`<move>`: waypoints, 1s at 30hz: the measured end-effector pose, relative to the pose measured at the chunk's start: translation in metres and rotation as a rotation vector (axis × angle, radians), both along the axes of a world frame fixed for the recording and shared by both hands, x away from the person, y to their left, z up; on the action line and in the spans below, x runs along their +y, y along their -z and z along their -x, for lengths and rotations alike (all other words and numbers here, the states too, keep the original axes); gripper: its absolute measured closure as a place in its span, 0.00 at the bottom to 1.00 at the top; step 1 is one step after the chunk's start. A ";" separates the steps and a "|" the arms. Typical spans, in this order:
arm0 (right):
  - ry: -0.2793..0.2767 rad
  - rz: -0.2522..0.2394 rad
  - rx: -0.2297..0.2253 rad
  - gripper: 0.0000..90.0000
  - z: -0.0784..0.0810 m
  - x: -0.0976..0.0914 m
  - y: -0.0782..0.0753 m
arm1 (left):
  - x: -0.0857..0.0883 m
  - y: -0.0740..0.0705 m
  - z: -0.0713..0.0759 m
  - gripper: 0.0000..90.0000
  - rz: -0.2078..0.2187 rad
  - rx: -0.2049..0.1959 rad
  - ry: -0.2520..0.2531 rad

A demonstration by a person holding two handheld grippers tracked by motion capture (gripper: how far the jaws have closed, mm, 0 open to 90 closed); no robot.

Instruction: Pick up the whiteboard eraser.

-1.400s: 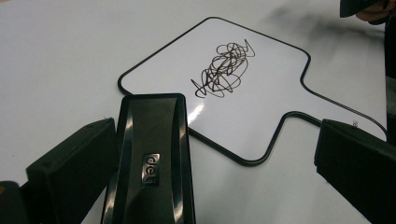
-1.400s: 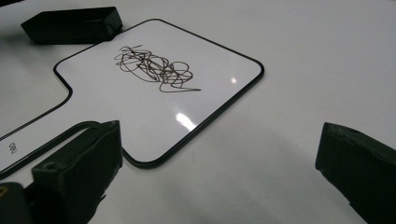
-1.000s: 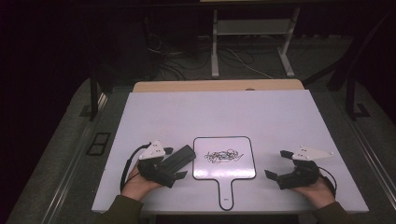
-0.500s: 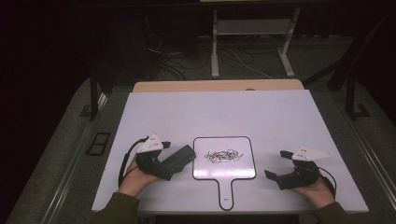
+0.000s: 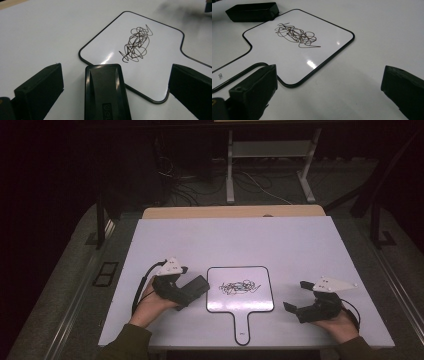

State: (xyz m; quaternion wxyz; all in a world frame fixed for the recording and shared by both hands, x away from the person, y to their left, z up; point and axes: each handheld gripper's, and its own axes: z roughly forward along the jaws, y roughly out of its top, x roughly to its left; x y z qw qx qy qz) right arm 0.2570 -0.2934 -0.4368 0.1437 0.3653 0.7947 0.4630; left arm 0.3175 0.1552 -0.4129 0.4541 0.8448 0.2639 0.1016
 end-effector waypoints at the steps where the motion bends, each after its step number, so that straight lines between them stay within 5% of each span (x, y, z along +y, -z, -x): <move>1: 0.001 -0.001 0.000 0.00 0.000 0.000 0.000 | 0.000 0.000 0.000 0.00 -0.003 -0.001 -0.003; 30: -0.006 -0.001 0.000 0.00 0.000 0.000 0.000 | -0.002 0.011 -0.003 0.19 -0.170 0.051 -0.014</move>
